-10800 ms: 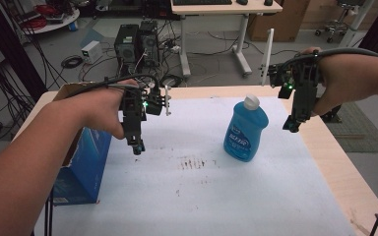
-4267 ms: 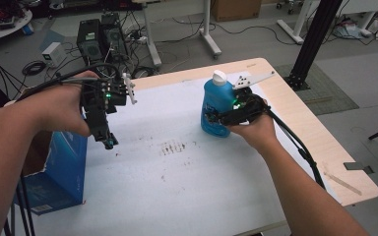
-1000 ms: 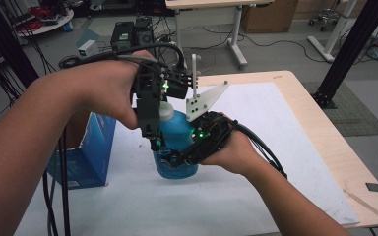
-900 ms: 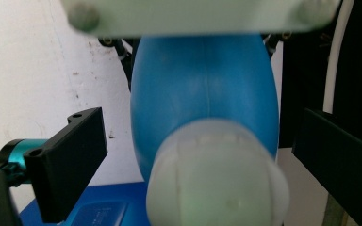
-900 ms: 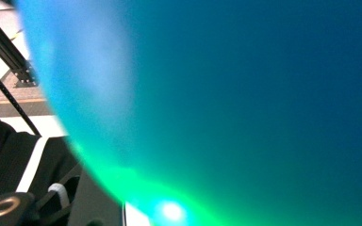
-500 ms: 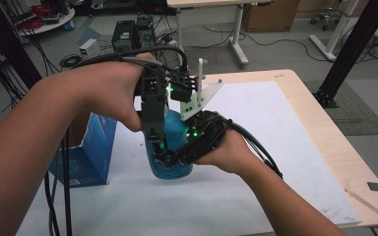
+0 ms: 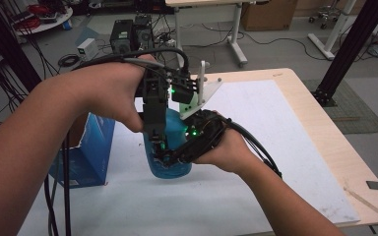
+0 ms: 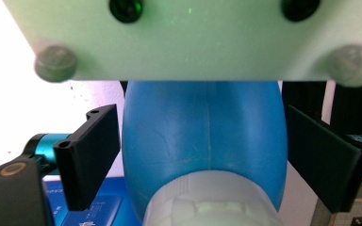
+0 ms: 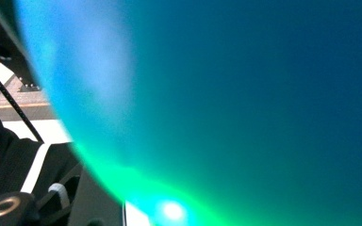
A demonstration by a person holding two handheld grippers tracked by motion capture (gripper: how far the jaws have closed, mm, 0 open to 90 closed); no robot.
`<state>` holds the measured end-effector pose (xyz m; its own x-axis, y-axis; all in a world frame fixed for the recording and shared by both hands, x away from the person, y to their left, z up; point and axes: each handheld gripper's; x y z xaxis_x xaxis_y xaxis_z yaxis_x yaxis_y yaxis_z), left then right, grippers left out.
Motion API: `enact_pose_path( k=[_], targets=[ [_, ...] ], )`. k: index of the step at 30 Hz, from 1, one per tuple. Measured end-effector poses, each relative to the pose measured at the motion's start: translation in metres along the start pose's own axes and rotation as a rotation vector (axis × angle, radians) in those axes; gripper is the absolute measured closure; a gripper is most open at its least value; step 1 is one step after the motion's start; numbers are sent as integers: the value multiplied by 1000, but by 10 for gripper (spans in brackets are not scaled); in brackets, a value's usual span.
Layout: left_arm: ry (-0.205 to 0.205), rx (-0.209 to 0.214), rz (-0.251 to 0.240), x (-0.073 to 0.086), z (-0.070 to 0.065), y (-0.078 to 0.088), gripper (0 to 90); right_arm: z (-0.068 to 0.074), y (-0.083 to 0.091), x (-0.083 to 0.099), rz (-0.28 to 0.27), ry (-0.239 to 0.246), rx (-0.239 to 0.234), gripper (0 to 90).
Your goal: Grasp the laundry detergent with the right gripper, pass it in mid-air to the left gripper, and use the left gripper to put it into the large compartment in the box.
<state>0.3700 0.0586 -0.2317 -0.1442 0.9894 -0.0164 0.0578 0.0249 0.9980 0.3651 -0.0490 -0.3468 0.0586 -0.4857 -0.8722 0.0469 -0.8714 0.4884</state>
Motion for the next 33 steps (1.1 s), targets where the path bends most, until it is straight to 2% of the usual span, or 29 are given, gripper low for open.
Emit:
enact_pose_path(
  k=[7, 13, 26, 33],
  targets=[
    [19, 1, 4, 0, 1, 0, 202, 0, 1, -1, -6, 2, 4, 464],
    [9, -8, 4, -2, 0, 0, 221, 0, 2, -1, -9, 0, 6, 465],
    [22, -8, 13, -3, 2, 0, 304, -1, 2, 0, -13, -1, 7, 465],
    [23, -11, 17, -3, 2, -1, 317, 0, 2, 0, -10, -5, 12, 465]
  ],
)
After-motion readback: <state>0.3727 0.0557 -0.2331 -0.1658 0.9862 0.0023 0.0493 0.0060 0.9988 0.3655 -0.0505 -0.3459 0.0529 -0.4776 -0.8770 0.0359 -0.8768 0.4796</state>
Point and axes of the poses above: each handheld gripper's, and its own axes: y roughly backward along the jaws, x roughly out of its underside, z roughly to its left, and after that the axes turned 9 degrees about y, right-handed
